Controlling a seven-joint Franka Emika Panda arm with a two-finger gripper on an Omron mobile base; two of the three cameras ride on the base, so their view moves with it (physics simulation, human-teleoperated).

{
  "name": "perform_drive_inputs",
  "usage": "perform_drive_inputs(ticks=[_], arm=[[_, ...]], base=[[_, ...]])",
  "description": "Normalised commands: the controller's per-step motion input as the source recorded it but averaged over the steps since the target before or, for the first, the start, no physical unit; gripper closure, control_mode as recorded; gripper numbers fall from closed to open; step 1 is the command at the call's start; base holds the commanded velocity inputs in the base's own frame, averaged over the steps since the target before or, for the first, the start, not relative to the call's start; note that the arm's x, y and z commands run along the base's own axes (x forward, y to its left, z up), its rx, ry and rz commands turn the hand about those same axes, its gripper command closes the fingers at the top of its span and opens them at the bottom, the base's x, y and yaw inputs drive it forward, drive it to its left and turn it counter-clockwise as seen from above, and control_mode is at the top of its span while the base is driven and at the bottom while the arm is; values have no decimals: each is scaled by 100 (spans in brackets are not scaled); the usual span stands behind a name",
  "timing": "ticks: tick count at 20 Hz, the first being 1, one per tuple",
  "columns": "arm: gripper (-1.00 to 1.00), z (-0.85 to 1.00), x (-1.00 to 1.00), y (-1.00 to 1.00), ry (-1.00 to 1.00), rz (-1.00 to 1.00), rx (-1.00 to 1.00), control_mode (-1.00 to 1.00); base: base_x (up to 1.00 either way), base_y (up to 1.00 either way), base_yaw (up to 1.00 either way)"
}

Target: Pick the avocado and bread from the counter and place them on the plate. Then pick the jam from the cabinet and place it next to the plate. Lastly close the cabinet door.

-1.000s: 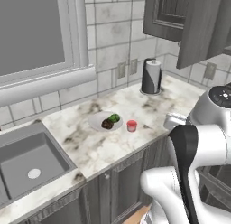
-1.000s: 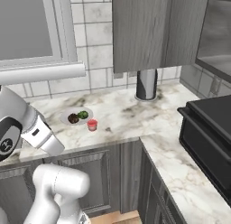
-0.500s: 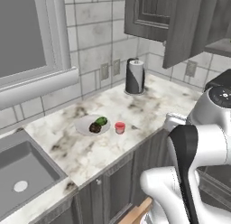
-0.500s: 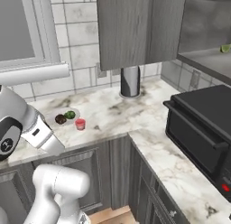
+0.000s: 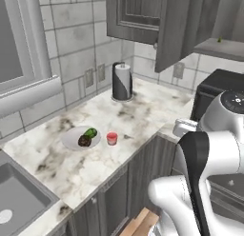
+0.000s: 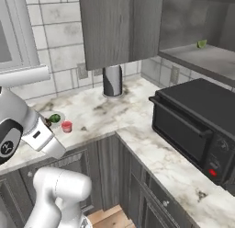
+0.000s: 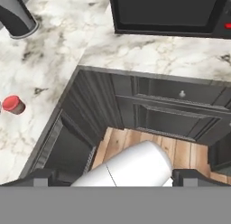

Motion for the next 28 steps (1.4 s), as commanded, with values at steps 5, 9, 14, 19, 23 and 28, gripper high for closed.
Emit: perform_drive_inputs(ticks=[5,9,14,19,23,28], arm=[[-100,0,0,0,0,0,0,100],[-100,0,0,0,0,0,0,100],[-100,0,0,0,0,0,0,100],[-100,0,0,0,0,0,0,100],[-100,0,0,0,0,0,0,100],[-100,0,0,0,0,0,0,100]], base=[[0,-8,-37],[0,-12,-34],[0,-15,-29],[1,-21,-25],[9,-17,-19],[15,-12,-13]])
